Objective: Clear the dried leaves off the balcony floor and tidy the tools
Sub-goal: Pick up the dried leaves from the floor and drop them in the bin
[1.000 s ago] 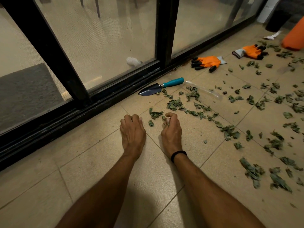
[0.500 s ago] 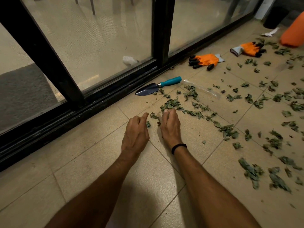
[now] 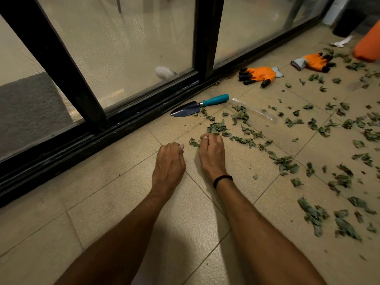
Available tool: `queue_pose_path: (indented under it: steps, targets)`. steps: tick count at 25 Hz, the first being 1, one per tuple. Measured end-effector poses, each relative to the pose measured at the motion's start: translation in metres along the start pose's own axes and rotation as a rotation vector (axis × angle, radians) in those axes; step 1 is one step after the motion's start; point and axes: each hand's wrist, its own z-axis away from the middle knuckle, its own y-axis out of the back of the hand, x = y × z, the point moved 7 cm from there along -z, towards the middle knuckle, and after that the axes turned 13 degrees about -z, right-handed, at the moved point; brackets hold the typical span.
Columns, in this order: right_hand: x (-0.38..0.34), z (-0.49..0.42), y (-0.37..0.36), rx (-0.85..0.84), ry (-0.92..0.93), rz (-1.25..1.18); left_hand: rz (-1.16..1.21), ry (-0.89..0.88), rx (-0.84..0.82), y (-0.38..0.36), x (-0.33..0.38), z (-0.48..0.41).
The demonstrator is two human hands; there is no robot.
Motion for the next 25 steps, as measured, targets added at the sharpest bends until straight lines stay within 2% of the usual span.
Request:
queue_pose_path:
  steps: [6,7,8,12,14,15,17,21,25]
  targets:
    - [-0.006,-0.008,-0.028,-0.142,0.14,0.415,-0.03,0.061,0.126,0.016,-0.002,0.005]
    - [-0.007,-0.008,-0.027,-0.137,0.154,0.398,-0.04,0.063,0.127,0.016,-0.002,0.005]
    - [-0.009,-0.008,-0.02,-0.113,0.123,0.285,-0.045,0.063,0.125,0.017,-0.003,0.005]
    - [0.007,-0.009,0.032,0.051,-0.282,-0.502,-0.038,0.046,0.12,0.016,-0.003,0.006]
    - [0.019,-0.008,0.052,0.081,-0.411,-0.727,-0.03,0.03,0.127,0.016,-0.002,0.006]
    - [0.024,-0.007,0.057,0.064,-0.444,-0.731,-0.024,0.028,0.13,0.015,-0.002,0.006]
    - [0.027,-0.002,0.055,-0.038,-0.409,-0.482,0.0,0.037,0.132,0.015,-0.003,0.006]
    - [0.014,0.016,0.022,-0.242,-0.108,0.143,0.09,0.101,0.124,0.014,-0.005,0.007]
    - [-0.001,0.026,0.001,-0.275,0.039,0.518,0.154,0.134,0.182,0.017,-0.007,0.01]
